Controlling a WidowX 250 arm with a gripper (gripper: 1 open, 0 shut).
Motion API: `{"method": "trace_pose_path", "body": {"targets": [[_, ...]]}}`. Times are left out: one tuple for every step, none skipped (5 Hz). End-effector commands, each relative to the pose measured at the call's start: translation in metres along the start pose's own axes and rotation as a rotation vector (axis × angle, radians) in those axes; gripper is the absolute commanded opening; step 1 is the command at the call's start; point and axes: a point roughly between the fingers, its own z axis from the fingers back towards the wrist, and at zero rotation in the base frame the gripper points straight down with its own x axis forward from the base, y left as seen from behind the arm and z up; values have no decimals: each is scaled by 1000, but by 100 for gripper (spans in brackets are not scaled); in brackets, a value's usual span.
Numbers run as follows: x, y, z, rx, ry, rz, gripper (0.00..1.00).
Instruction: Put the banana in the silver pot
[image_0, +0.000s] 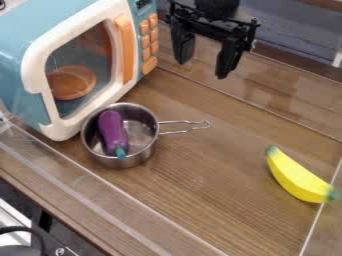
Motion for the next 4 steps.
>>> {"method": "trace_pose_path", "body": {"targets": [[-3, -8, -27, -11, 63, 101, 100], [-6, -37, -45, -35, 77, 221, 100], [-15, -68, -43, -66, 63, 345, 100], [-21, -99, -42, -108, 48, 483, 100]]}}
